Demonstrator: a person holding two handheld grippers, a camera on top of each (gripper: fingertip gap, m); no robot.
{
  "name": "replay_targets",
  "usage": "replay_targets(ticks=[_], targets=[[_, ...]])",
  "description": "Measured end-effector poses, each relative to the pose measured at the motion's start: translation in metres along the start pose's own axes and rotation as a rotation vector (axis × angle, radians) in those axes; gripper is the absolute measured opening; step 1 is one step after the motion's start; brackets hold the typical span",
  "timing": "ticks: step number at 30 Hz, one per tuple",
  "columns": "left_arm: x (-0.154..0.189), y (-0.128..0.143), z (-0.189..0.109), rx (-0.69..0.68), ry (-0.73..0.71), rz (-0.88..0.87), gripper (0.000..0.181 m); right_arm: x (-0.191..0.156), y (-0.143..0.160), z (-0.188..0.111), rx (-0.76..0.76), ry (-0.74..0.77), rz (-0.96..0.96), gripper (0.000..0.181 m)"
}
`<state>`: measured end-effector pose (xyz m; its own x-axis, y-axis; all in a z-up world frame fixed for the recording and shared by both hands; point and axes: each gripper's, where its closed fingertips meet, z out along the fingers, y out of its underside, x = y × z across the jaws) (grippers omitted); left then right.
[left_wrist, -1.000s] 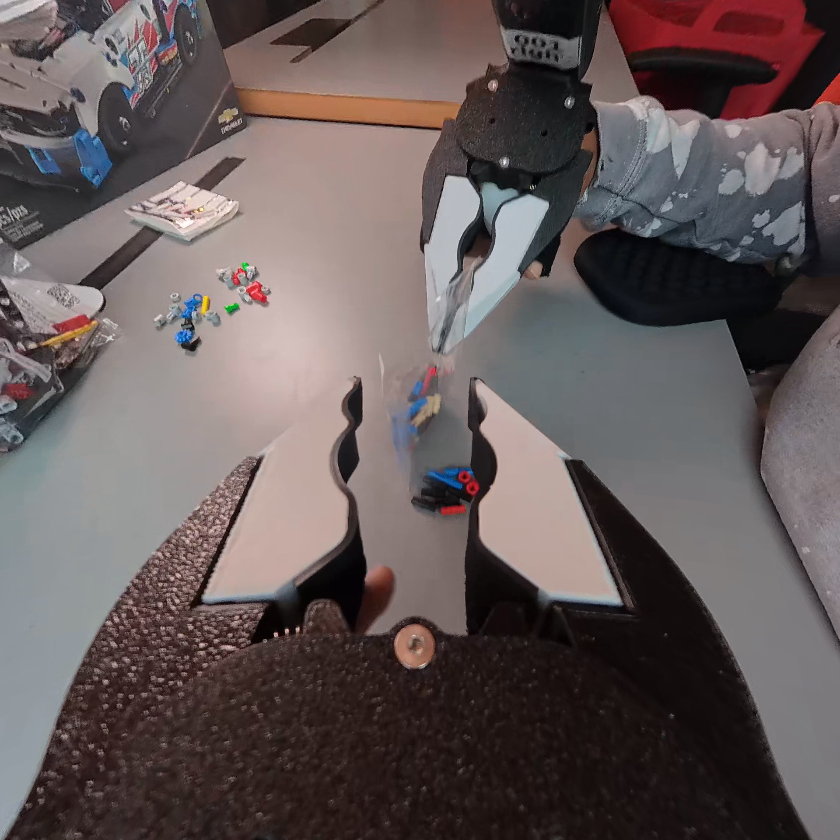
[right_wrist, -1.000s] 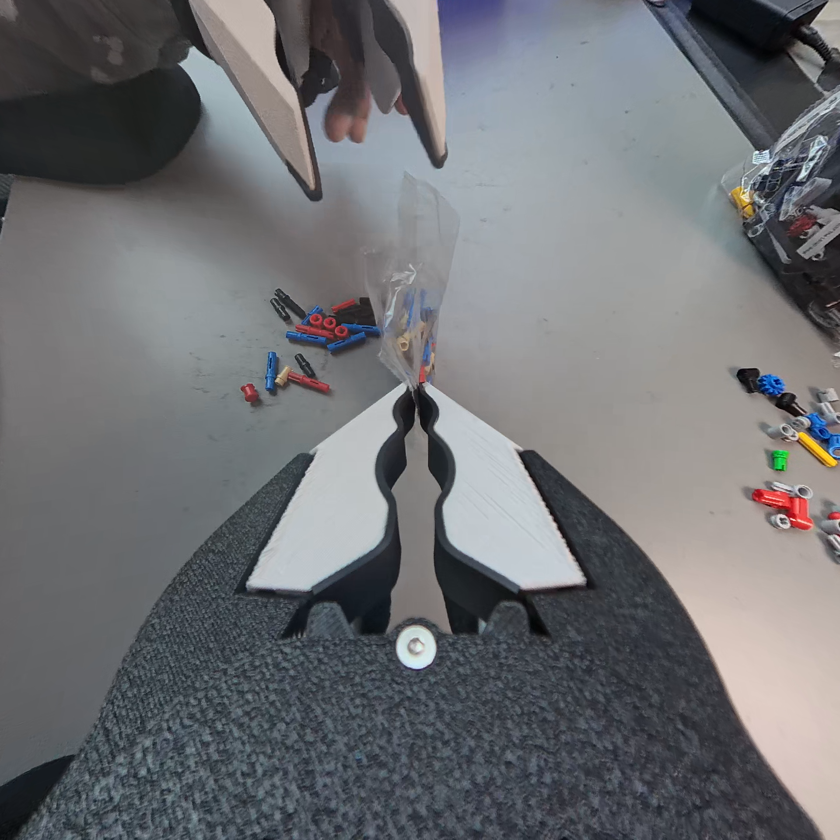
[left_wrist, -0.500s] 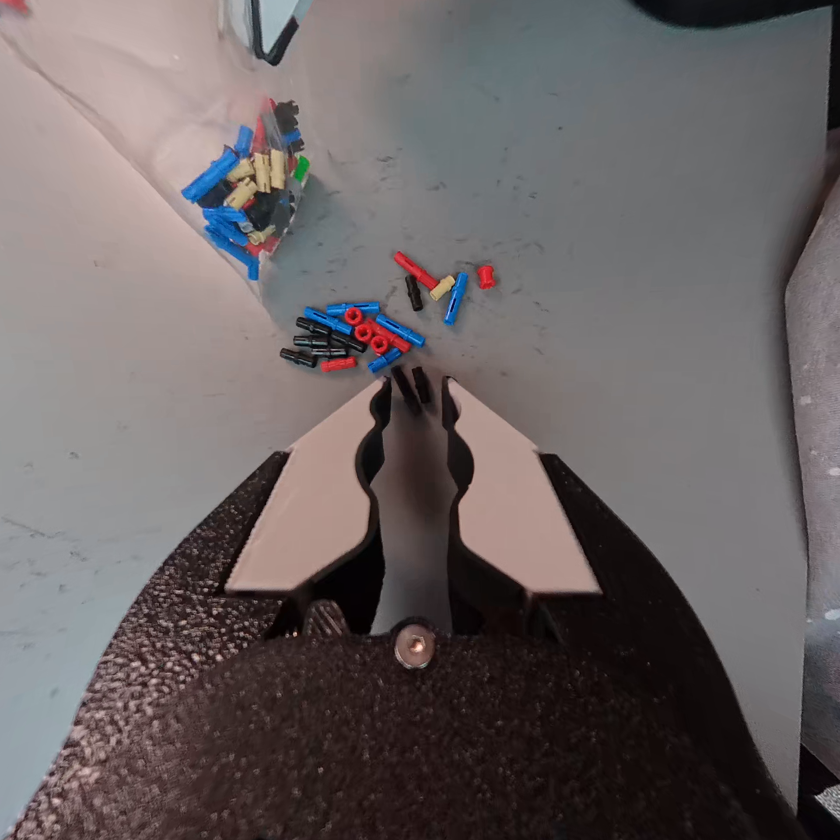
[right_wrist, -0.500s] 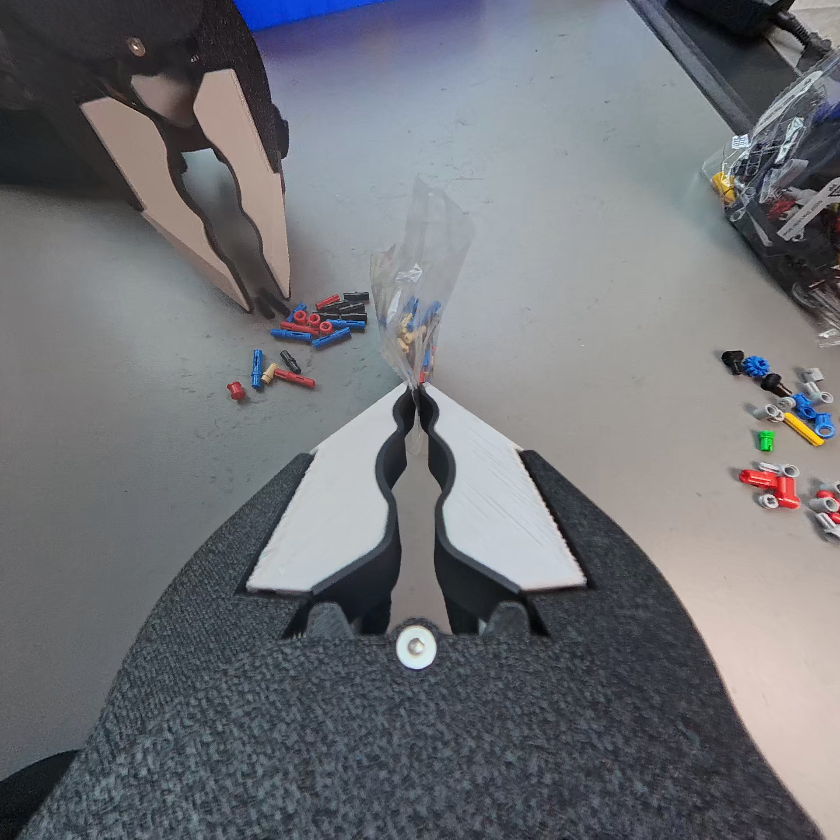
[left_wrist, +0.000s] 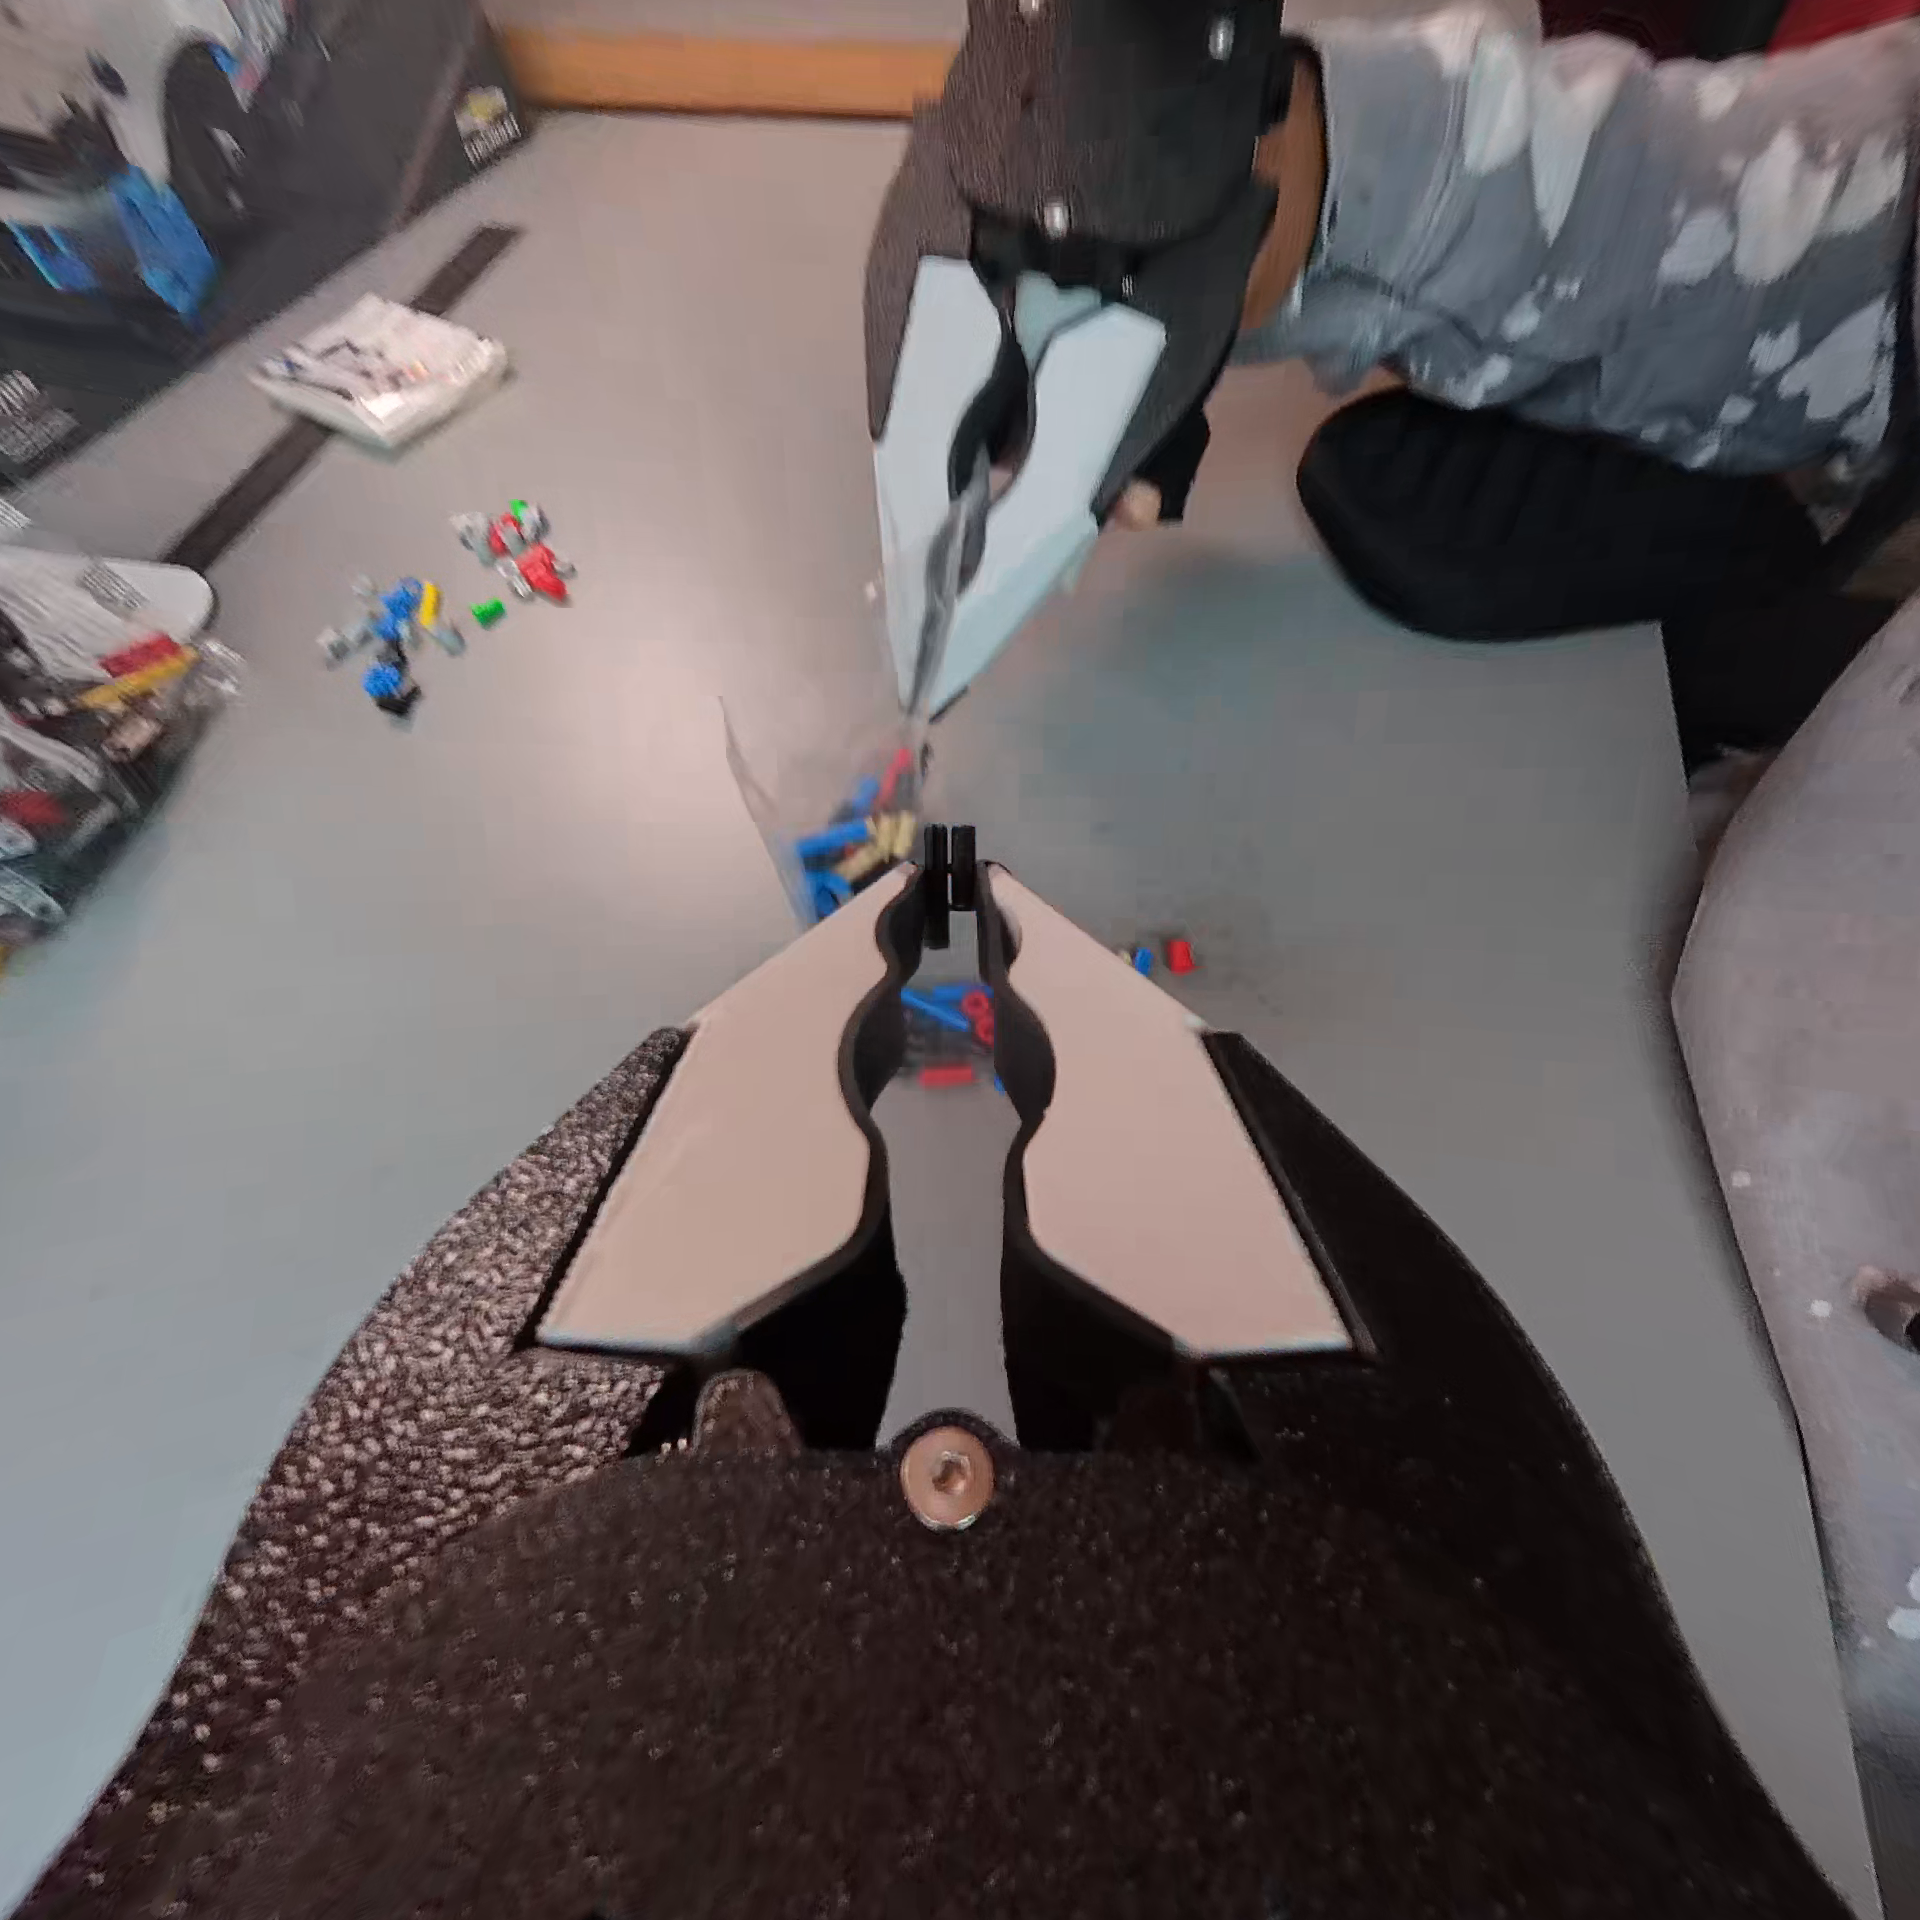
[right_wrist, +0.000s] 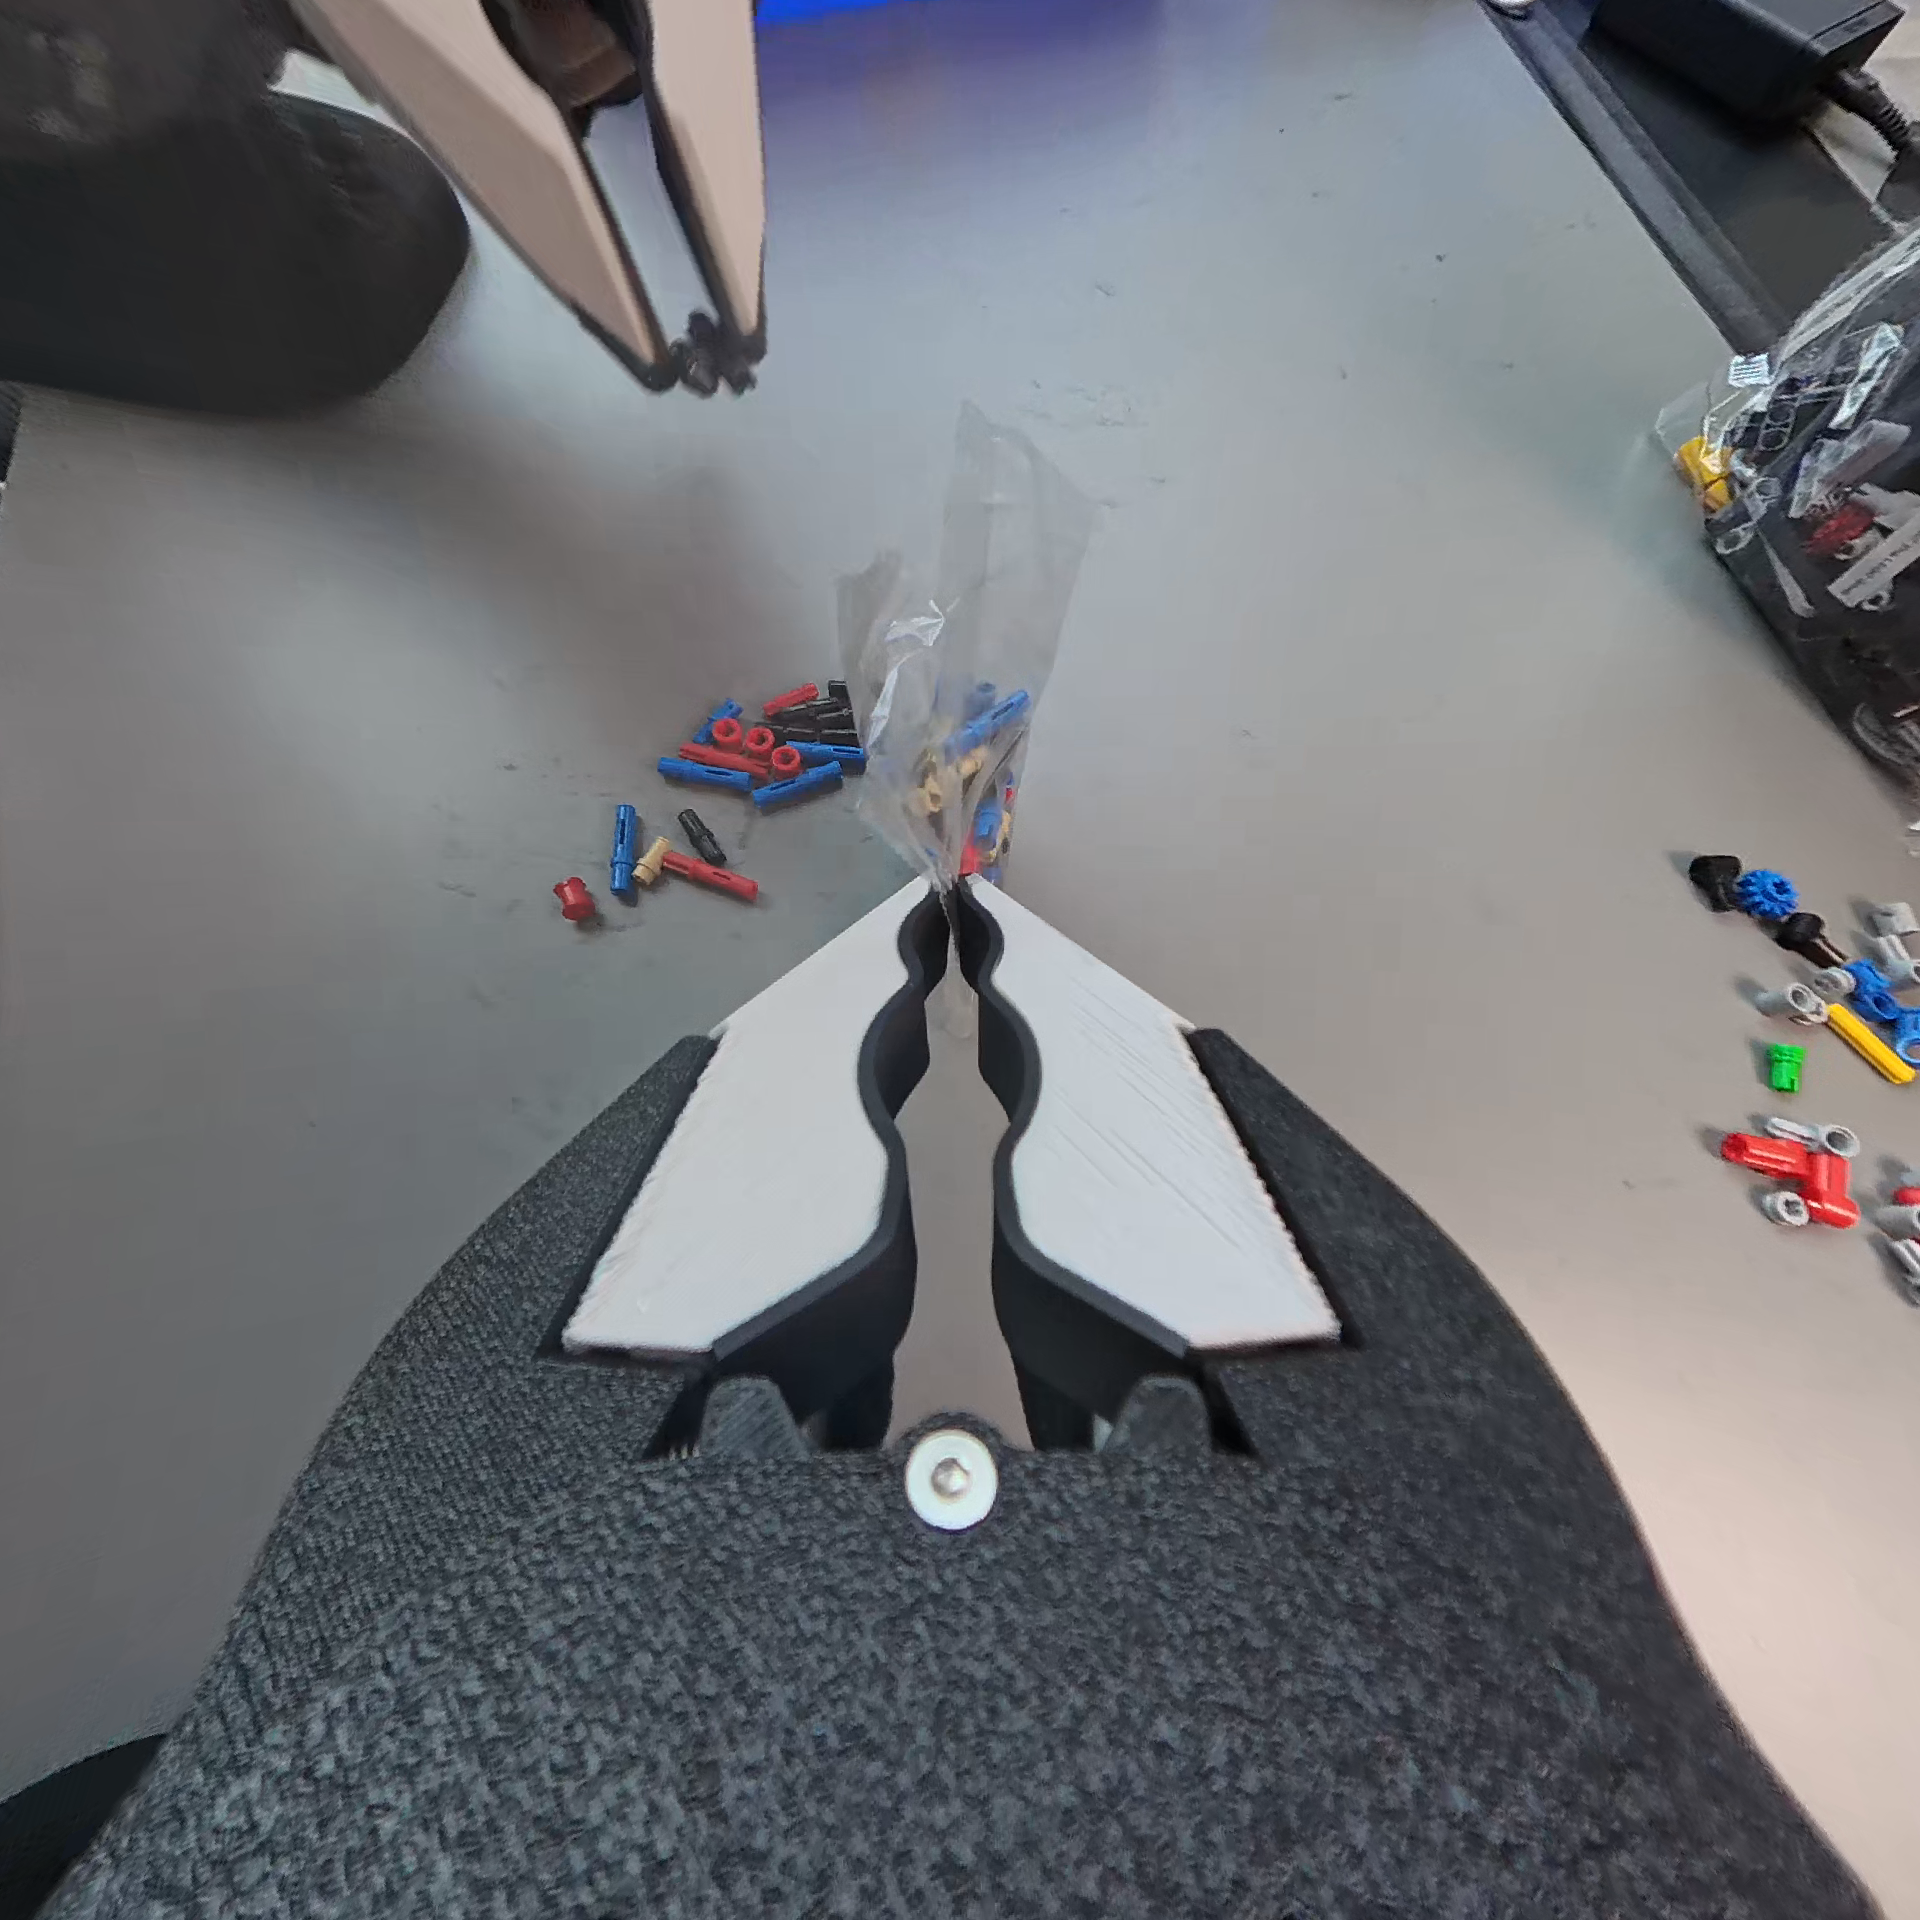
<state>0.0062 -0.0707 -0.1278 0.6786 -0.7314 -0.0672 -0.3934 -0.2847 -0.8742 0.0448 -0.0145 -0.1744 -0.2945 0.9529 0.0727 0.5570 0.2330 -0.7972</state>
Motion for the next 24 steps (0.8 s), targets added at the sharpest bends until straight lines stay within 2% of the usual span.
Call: replay_targets(ticks=[3, 7, 10, 12, 15, 18, 20, 24], targets=[[-0.010, -0.028, 0.006, 0.033, -0.010, 0.044, 0.009, -0.006, -0.003, 0.003, 0.002, -0.013, -0.017, 0.001], [-0.013, -0.026, 0.024, -0.025, 0.020, 0.058, 0.012, -0.009, -0.003, 0.003, 0.003, -0.017, -0.023, 0.000], [-0.014, -0.025, 0.022, 0.020, 0.043, 0.028, 0.028, -0.007, -0.002, 0.002, 0.007, -0.015, -0.013, 0.001], [-0.019, -0.024, 0.016, 0.068, 0.042, -0.007, 0.029, -0.005, -0.002, 0.002, 0.008, -0.011, -0.010, 0.001], [-0.029, -0.001, 0.011, 0.032, 0.059, -0.065, 0.030, 0.000, 0.000, -0.001, 0.003, 0.006, 0.001, 0.001], [-0.024, 0.048, 0.018, -0.133, 0.139, -0.122, 0.040, 0.009, 0.003, -0.005, -0.001, 0.036, 0.022, 0.001], [-0.017, 0.073, 0.025, -0.208, 0.169, -0.081, 0.041, 0.014, 0.005, -0.006, -0.001, 0.052, 0.037, 0.001], [-0.010, 0.087, 0.036, -0.262, 0.210, -0.066, 0.038, 0.016, 0.007, -0.007, 0.001, 0.058, 0.046, 0.001]])
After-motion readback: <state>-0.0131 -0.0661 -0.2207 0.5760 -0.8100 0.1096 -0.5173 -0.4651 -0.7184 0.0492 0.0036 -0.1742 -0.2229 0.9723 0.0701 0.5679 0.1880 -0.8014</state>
